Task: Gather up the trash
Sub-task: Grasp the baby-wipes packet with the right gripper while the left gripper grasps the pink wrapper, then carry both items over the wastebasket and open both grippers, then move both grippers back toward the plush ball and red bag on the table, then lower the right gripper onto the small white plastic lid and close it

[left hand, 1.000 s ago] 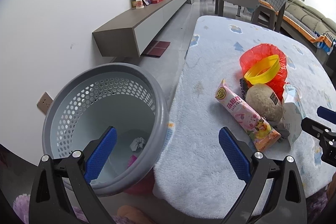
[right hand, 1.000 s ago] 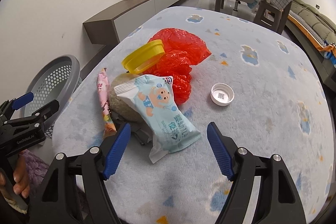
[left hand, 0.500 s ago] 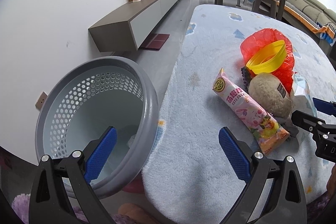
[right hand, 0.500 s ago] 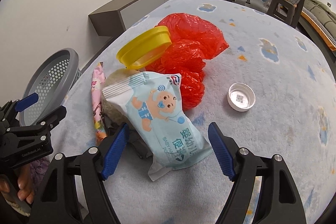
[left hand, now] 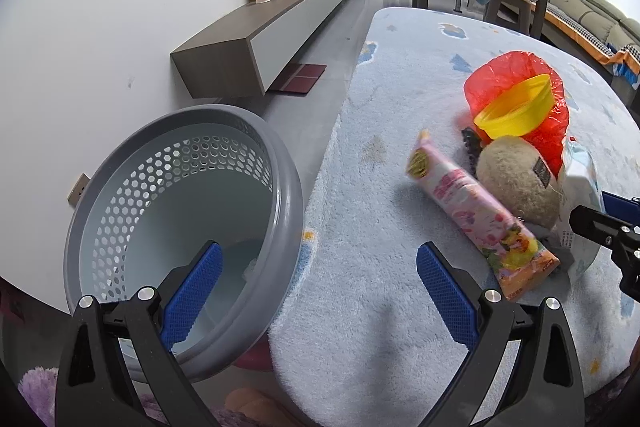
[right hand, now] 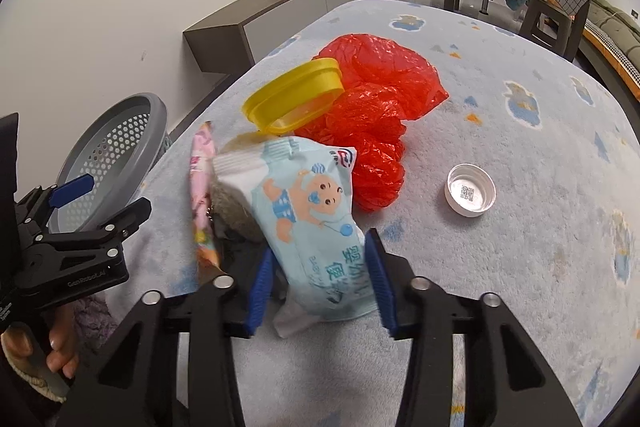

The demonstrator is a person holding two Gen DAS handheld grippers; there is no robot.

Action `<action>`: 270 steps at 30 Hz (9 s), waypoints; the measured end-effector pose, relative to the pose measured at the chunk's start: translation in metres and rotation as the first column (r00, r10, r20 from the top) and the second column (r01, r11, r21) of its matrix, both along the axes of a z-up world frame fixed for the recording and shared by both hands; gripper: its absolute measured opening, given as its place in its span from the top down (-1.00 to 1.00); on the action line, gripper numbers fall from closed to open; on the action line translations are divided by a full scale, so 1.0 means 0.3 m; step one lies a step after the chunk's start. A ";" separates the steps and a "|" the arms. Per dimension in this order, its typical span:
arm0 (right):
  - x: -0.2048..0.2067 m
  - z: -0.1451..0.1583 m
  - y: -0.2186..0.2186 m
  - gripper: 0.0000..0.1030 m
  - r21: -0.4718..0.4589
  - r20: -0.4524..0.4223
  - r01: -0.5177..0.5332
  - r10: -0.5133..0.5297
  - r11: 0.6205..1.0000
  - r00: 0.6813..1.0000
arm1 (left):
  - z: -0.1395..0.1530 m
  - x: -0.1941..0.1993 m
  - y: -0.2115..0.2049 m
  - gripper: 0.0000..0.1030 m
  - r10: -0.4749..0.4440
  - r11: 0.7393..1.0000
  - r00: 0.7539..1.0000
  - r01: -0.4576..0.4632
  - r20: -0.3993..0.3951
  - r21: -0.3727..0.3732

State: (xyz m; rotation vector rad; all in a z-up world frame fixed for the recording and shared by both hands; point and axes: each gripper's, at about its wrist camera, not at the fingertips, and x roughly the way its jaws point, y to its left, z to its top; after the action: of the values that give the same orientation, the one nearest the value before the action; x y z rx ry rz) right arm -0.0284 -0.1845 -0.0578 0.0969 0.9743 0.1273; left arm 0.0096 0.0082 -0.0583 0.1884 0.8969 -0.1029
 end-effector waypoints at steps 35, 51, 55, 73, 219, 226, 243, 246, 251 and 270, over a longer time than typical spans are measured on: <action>-0.158 0.144 -0.133 0.28 0.144 0.066 0.111 -0.122 0.983 0.990 | 0.024 -0.089 -0.130 -0.86 0.003 1.000 1.000 -0.003 -0.020 0.003; -0.156 0.136 -0.115 0.28 0.136 0.060 0.103 -0.112 0.985 0.992 | -0.002 -0.055 -0.122 -0.86 0.016 1.000 0.998 -0.017 -0.054 -0.025; -0.153 0.134 -0.118 0.28 0.137 0.057 0.106 -0.115 0.985 0.992 | -0.023 -0.022 -0.129 -0.86 0.027 0.998 0.996 -0.031 -0.080 -0.045; -0.151 0.128 -0.121 0.28 0.137 0.053 0.100 -0.108 0.986 0.993 | -0.029 -0.017 -0.138 0.43 -0.055 0.989 0.991 0.038 -0.121 -0.142; -0.177 0.126 0.041 -0.26 0.092 0.049 0.246 -0.251 0.965 0.967 | 0.144 -0.052 0.224 -0.53 -0.009 0.990 0.998 0.017 0.061 -0.142; -0.179 0.108 -0.019 -0.26 0.081 0.044 0.272 -0.276 0.959 0.960 | 0.140 -0.061 0.186 -0.66 -0.033 0.991 0.997 0.041 0.066 -0.126; -0.047 0.054 -0.193 -0.26 -0.037 0.015 0.268 -0.267 0.963 0.963 | 0.129 -0.035 0.128 -0.87 -0.060 0.988 0.997 0.066 0.047 -0.141; 0.002 0.025 -0.220 -0.26 -0.049 -0.003 0.253 -0.253 0.966 0.967 | 0.120 -0.028 0.123 -0.87 -0.058 0.988 0.998 0.063 0.036 -0.144; 0.080 -0.023 -0.257 -0.26 -0.051 -0.031 0.240 -0.242 0.969 0.970 | 0.099 -0.012 0.113 -0.87 -0.050 0.991 0.998 0.053 0.023 -0.125; 0.192 -0.109 -0.297 -0.14 -0.116 -0.036 0.251 -0.257 0.961 0.966 | 0.054 0.035 0.064 -0.87 -0.056 0.995 0.998 0.054 -0.018 -0.086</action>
State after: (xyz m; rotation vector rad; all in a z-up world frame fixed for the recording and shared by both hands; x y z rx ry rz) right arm 0.0292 -0.2735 -0.0905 0.1233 1.0089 -0.1659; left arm 0.0200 0.0274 -0.0421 0.1330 0.9056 -0.1945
